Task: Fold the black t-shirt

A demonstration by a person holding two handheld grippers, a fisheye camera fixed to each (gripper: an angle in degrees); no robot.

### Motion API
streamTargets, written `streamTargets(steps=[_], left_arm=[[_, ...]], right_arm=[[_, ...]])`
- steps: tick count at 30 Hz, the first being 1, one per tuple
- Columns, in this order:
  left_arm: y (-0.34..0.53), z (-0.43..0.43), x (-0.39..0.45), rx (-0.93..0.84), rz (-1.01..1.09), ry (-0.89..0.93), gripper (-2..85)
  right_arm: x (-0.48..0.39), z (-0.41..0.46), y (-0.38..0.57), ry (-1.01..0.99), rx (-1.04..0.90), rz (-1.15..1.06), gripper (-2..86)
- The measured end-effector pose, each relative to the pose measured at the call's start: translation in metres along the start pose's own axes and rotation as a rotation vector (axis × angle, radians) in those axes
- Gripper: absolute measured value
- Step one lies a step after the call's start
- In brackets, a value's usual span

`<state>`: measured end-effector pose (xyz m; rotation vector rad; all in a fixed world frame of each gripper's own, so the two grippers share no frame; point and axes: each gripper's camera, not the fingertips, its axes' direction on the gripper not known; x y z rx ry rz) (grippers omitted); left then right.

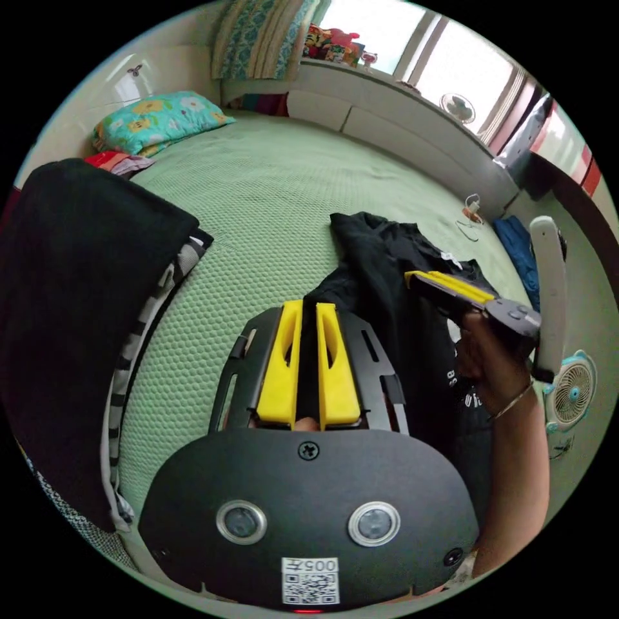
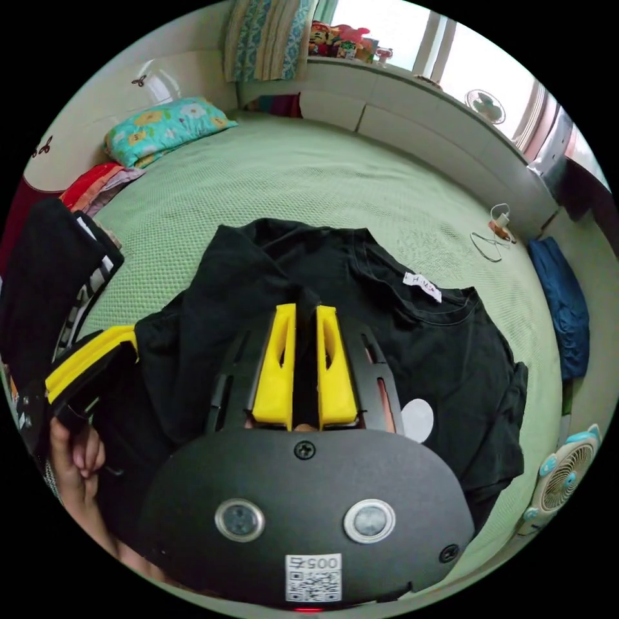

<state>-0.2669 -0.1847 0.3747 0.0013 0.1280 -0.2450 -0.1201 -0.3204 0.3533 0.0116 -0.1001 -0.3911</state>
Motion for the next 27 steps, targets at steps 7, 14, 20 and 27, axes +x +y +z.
streamTargets(steps=[7,14,20,27], left_arm=[[-0.003,0.009,-0.049,0.002,-0.129,0.070,3.2],[-0.005,0.015,-0.061,0.015,-0.121,0.068,3.3],[-0.005,0.022,-0.067,0.021,-0.111,0.058,3.3],[-0.006,0.027,-0.071,0.021,-0.105,0.058,3.3]], right_arm=[[0.006,-0.011,-0.005,0.075,0.023,0.074,-0.8],[0.015,-0.009,-0.016,0.046,-0.042,0.047,6.5],[-0.036,-0.035,-0.079,-0.092,0.094,-0.173,10.7],[-0.073,0.043,-0.137,-0.006,-0.072,-0.147,8.0]])
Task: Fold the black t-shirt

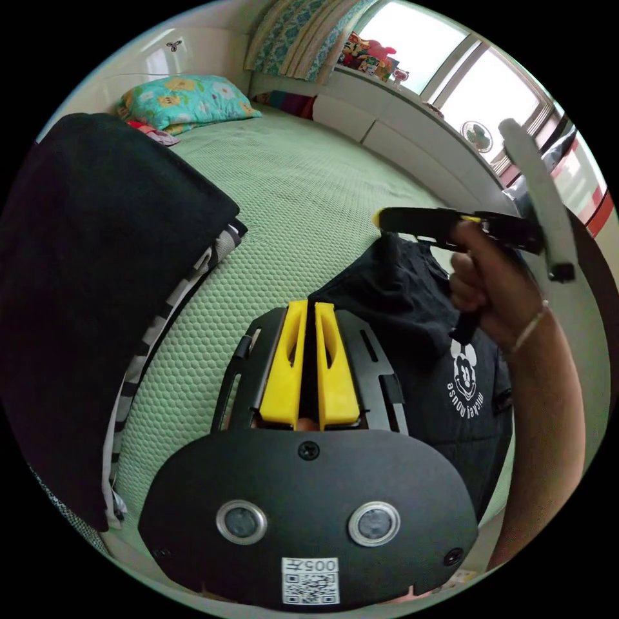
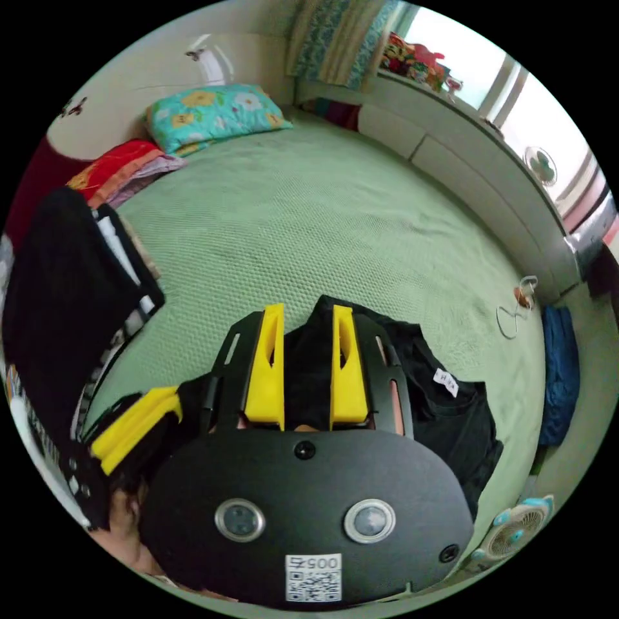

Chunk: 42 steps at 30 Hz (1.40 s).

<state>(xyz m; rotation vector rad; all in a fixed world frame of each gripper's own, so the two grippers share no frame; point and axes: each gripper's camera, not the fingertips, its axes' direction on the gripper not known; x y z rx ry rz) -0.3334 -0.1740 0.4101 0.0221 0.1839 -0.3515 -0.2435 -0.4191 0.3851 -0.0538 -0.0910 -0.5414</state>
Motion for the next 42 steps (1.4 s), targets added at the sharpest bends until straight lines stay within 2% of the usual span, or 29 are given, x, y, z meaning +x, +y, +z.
streamTargets(steps=[3,5,10,16,21,25,27,28,30,31,33,36,38,42], left_arm=[[-0.001,0.001,0.001,-0.004,0.018,0.000,3.1],[-0.002,0.001,0.000,-0.007,0.018,0.010,2.8],[0.002,0.002,0.001,0.015,0.000,0.017,0.6],[0.002,0.001,0.002,0.008,-0.059,0.008,-0.2],[0.005,-0.011,0.017,0.033,-0.053,-0.018,-0.5],[0.010,-0.019,0.052,0.041,0.061,0.101,-0.6],[0.014,-0.015,0.073,0.020,0.130,0.138,-0.7],[0.017,-0.011,0.087,0.006,0.166,0.141,-0.7],[0.023,-0.005,0.101,-0.001,0.186,0.113,-0.6],[0.025,0.002,0.106,-0.028,0.180,0.077,-0.6],[0.026,0.012,0.108,-0.103,0.129,0.051,-0.6],[0.024,0.001,0.108,-0.142,0.022,0.116,-0.6],[0.028,-0.014,0.120,-0.107,0.037,0.108,-0.6],[0.049,-0.041,0.176,-0.082,0.200,0.167,-0.7]], right_arm=[[0.005,0.022,-0.001,0.094,-0.057,0.015,2.9],[0.014,0.016,-0.002,0.056,-0.013,0.003,-0.4],[0.037,0.003,-0.025,-0.122,0.061,0.072,-1.0],[0.035,0.049,-0.030,-0.134,-0.036,0.115,3.8],[0.059,0.008,-0.006,-0.152,0.087,0.084,9.3],[0.061,-0.034,0.065,-0.099,0.143,-0.044,6.3],[0.056,-0.038,0.108,-0.033,0.107,0.005,3.1],[0.058,-0.040,0.137,-0.035,0.094,0.104,1.3],[0.062,-0.039,0.172,-0.166,0.093,0.202,-0.2],[0.063,-0.033,0.187,-0.200,0.086,0.220,-0.6],[0.063,-0.020,0.198,-0.146,0.019,0.221,-0.9],[0.081,-0.021,0.216,-0.224,-0.011,0.285,-1.1],[0.096,-0.046,0.240,-0.280,0.057,0.306,-0.9],[0.131,-0.086,0.287,-0.115,0.151,0.288,1.1]])
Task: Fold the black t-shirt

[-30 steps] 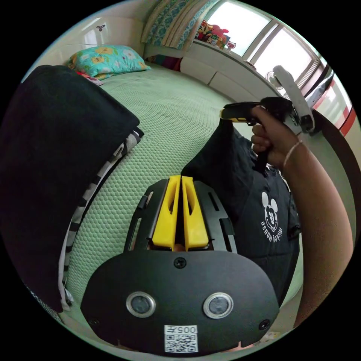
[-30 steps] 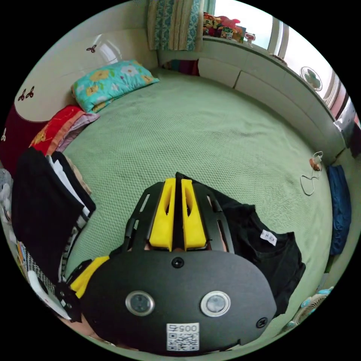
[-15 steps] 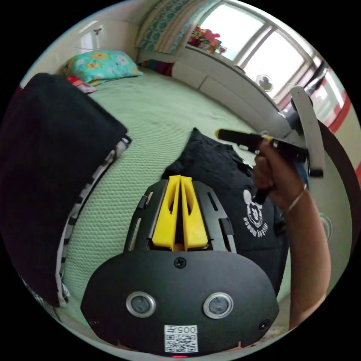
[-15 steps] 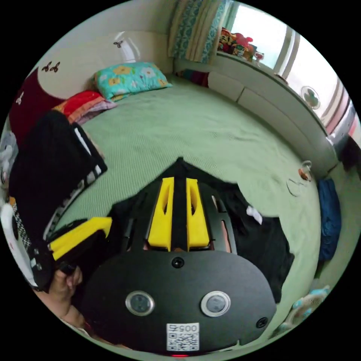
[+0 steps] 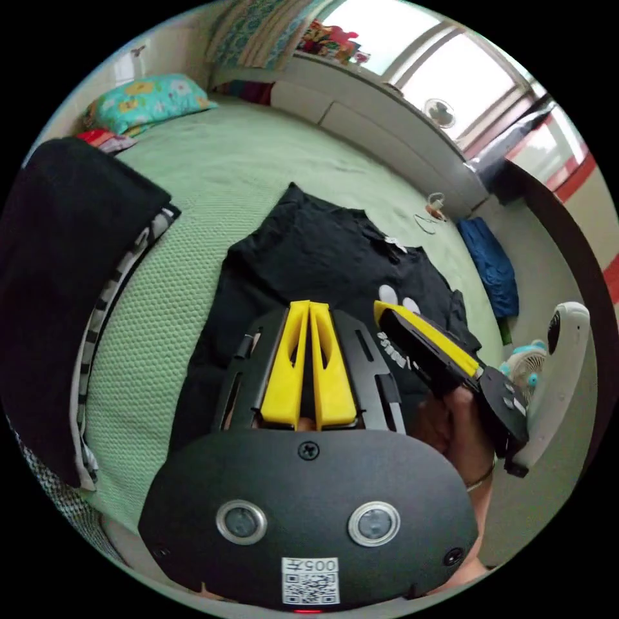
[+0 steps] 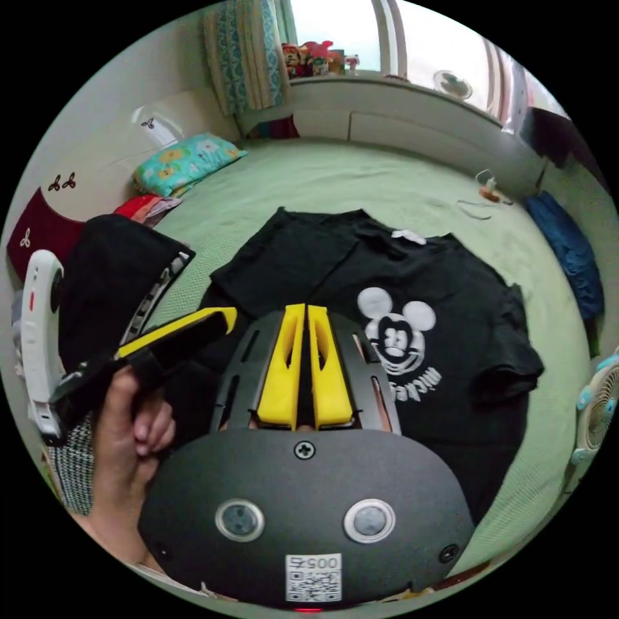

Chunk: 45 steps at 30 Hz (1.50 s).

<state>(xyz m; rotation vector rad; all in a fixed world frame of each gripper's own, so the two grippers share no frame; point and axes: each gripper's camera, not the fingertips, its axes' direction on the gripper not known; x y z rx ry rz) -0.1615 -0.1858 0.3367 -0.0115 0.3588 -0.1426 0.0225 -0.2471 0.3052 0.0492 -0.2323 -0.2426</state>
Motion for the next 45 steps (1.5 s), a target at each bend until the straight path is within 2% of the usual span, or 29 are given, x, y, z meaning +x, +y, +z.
streamTargets(steps=[5,8,10,14,16,18,21,25,31,36,39,45], left_arm=[[0.013,0.001,0.074,-0.035,0.187,0.041,-0.5],[0.014,0.007,0.101,-0.038,0.223,0.041,-0.3],[0.013,0.015,0.115,-0.046,0.235,0.040,-0.3],[0.014,0.031,0.136,-0.089,0.255,0.035,-0.4],[0.016,0.043,0.152,-0.143,0.280,-0.032,-0.5],[0.018,0.049,0.163,-0.185,0.307,-0.080,-0.6],[0.019,0.050,0.173,-0.175,0.301,-0.060,-0.6],[0.017,0.047,0.184,-0.173,0.291,-0.044,-0.6],[0.017,0.050,0.201,-0.184,0.301,-0.018,-0.6],[0.018,0.052,0.210,-0.189,0.315,-0.036,-0.6],[0.017,0.053,0.210,-0.206,0.294,0.000,-0.6],[0.016,0.048,0.217,-0.195,0.298,0.011,-0.7]], right_arm=[[0.145,-0.050,0.038,0.142,0.010,0.206,7.7],[0.207,-0.058,0.058,0.288,-0.052,0.298,8.5],[0.222,-0.054,0.068,0.310,-0.102,0.295,8.5],[0.234,-0.048,0.081,0.294,-0.093,0.292,7.8],[0.239,-0.047,0.081,0.284,-0.078,0.307,6.6],[0.244,-0.045,0.081,0.336,-0.078,0.322,4.5],[0.253,-0.041,0.085,0.410,-0.117,0.367,-0.3],[0.252,-0.054,0.085,0.361,-0.054,0.356,-1.5],[0.223,-0.055,0.033,0.270,0.011,0.242,-1.6],[0.204,-0.006,-0.002,0.175,-0.066,0.172,0.3],[0.207,0.011,-0.005,0.146,-0.163,0.151,7.1],[0.205,-0.070,0.053,0.233,0.035,-0.003,10.6]])
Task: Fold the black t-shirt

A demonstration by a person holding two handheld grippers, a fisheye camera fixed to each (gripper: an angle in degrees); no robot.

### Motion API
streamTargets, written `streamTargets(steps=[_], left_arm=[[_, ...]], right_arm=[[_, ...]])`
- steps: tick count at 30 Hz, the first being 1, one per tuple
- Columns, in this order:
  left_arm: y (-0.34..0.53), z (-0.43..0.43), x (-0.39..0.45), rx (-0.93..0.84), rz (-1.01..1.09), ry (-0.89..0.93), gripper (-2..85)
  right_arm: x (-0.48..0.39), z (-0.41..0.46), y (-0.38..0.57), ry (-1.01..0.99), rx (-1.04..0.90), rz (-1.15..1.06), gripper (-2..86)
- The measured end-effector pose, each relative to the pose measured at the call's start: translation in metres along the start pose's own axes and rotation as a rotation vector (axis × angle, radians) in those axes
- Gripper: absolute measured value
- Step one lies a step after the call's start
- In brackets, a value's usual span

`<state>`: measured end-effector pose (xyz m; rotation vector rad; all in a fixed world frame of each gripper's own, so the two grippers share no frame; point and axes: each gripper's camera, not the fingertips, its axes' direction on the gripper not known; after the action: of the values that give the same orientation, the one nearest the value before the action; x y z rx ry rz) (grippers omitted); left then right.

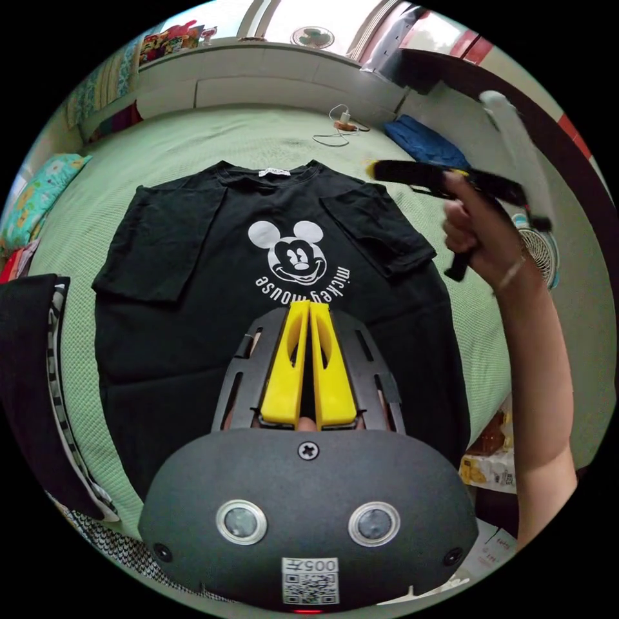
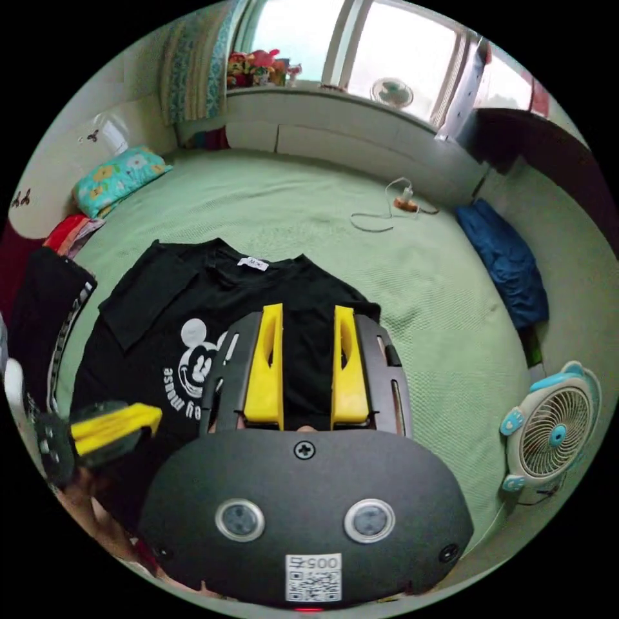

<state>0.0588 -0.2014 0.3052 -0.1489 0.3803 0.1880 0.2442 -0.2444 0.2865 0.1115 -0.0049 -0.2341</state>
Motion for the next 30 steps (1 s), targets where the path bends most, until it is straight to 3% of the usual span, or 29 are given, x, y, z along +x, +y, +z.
streamTargets(steps=[10,13,18,22,27,30], left_arm=[[0.001,-0.002,0.009,0.004,0.003,-0.015,-0.6],[0.001,-0.002,0.009,0.000,-0.004,-0.011,-0.6],[-0.002,0.001,0.007,-0.008,0.001,-0.021,-0.6],[-0.001,0.000,0.003,-0.012,-0.011,0.001,-0.6],[-0.001,-0.004,-0.003,0.004,-0.020,-0.002,-0.7],[0.000,-0.005,-0.007,0.004,-0.026,0.009,-0.6]], right_arm=[[0.048,0.023,0.075,0.050,-0.182,0.224,3.0],[0.038,0.039,0.068,0.124,-0.207,0.180,-0.4],[-0.007,0.031,0.057,0.043,-0.177,0.004,-1.0],[-0.033,0.052,0.059,0.043,-0.286,-0.070,-0.7],[-0.051,0.019,0.044,-0.046,-0.060,-0.096,3.7],[-0.071,0.032,0.027,0.016,-0.025,-0.138,6.1]])
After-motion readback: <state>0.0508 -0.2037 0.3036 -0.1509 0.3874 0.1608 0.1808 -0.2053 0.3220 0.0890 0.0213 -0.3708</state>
